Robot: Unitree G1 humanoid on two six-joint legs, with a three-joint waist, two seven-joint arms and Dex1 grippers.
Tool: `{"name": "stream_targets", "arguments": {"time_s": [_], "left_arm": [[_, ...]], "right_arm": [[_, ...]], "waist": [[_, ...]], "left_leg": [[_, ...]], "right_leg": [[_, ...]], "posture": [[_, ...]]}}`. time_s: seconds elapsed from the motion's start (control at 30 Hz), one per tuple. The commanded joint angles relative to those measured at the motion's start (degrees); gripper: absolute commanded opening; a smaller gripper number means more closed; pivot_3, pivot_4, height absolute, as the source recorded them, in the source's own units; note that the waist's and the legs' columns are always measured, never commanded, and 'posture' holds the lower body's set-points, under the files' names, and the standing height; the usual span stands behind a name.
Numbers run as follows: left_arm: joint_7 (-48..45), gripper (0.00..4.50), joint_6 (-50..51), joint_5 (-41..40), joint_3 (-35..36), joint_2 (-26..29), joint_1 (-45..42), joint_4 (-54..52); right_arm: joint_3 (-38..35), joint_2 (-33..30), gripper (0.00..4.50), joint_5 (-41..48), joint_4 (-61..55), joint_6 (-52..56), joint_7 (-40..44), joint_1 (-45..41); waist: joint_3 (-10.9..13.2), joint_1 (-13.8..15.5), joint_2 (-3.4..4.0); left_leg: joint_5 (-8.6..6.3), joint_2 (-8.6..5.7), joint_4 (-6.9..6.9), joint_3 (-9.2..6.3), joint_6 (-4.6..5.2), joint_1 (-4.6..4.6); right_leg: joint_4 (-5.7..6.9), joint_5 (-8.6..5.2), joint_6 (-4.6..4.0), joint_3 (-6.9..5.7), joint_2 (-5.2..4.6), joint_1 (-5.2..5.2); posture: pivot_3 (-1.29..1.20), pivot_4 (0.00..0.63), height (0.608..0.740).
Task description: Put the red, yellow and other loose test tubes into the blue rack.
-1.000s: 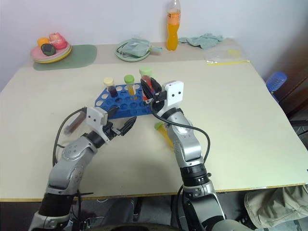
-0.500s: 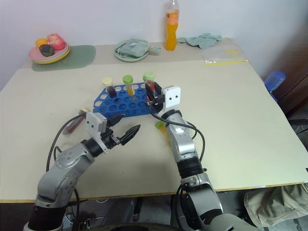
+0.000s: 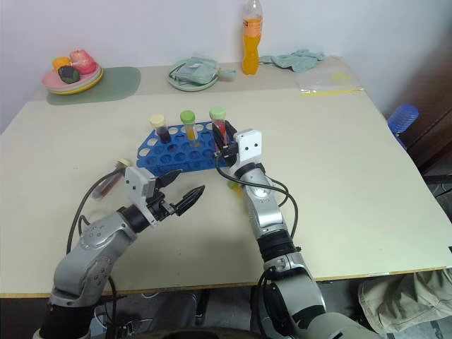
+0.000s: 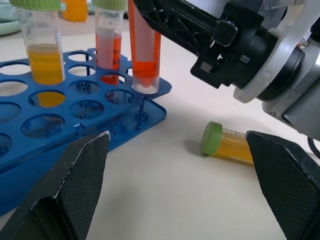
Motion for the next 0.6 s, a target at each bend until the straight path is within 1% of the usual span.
{"name": "stream_targets", "arguments": {"time_s": [0.03, 0.2, 0.23, 0.3, 0.33, 0.43, 0.53, 0.6], "left_arm": [[-0.7, 4.50, -1.8, -0.2, 0.0, 0.0, 0.4, -0.1], [-1.1, 4.50, -2.4, 0.1, -0.1, -0.1, 0.5, 0.4], [-1.1, 4.50, -2.6, 0.1, -0.2, -0.1, 0.5, 0.5], [-1.0, 4.50, -2.8, 0.2, -0.3, -0.1, 0.6, 0.6], [-1.0, 4.50, -2.8, 0.2, -0.3, -0.1, 0.7, 0.5], [-0.7, 4.50, -2.8, 0.2, -0.4, -0.2, 1.0, 0.3], [-0.6, 4.50, -2.8, 0.0, -0.1, -0.1, 1.5, 0.0], [-0.6, 4.50, -3.0, -0.1, 0.0, 0.0, 2.1, -0.1]], "right_arm": [[0.4, 0.8, 0.73, -0.7, 1.1, -2.0, -0.3, -0.5], [0.3, 0.9, 0.73, -0.6, 2.2, -2.3, -0.2, -0.9], [0.4, 0.9, 0.73, 0.2, 1.7, -2.0, 1.0, -0.5], [0.7, 0.6, 1.79, 0.3, 0.6, -2.1, 1.9, 0.1], [0.8, 0.4, 2.12, 0.1, -0.5, -2.1, 2.0, 0.4], [0.7, -0.9, 3.70, -0.2, -6.0, -0.1, 2.1, 0.9], [-0.6, -2.9, 3.70, 3.0, -14.1, 6.3, 3.7, 1.7], [-1.8, -4.6, 3.70, 7.3, -20.9, 13.0, 5.1, 2.7]], "waist": [[0.0, 0.0, 0.00], [0.0, 0.0, 0.00], [0.0, 0.0, 0.00], [0.0, 0.0, 0.00], [0.0, 0.0, 0.00], [0.0, 0.0, 0.01], [0.0, 0.1, 0.01], [0.0, 0.1, 0.01]], "left_leg": [[0.00, 0.00, 0.00, 0.00, 0.00, 0.00], [0.00, 0.00, 0.00, 0.00, 0.00, 0.01], [0.00, 0.00, 0.00, 0.00, 0.00, 0.01], [0.00, 0.00, 0.00, 0.00, 0.00, 0.01], [0.00, 0.00, 0.00, 0.00, 0.00, 0.01], [0.00, 0.00, 0.00, 0.00, 0.00, 0.01], [0.00, 0.00, 0.00, -0.01, 0.00, 0.01], [0.00, 0.00, 0.00, -0.01, 0.01, 0.01]], "right_leg": [[0.00, 0.00, 0.00, 0.00, 0.00, 0.00], [0.00, 0.00, 0.00, 0.00, 0.00, 0.00], [0.00, 0.00, 0.00, 0.01, 0.00, 0.01], [0.00, 0.00, 0.00, 0.01, 0.00, 0.01], [0.00, 0.00, 0.00, 0.01, 0.00, 0.01], [0.00, 0.00, 0.00, 0.01, 0.00, 0.00], [0.00, 0.00, 0.00, 0.01, 0.00, 0.00], [0.00, 0.00, 0.00, 0.02, -0.01, 0.01]], "posture": [[0.00, 0.150, 0.740], [0.00, 0.150, 0.740], [0.00, 0.150, 0.740], [0.00, 0.150, 0.740], [0.00, 0.150, 0.740], [0.00, 0.150, 0.740], [0.00, 0.150, 0.740], [0.00, 0.150, 0.740]]}}
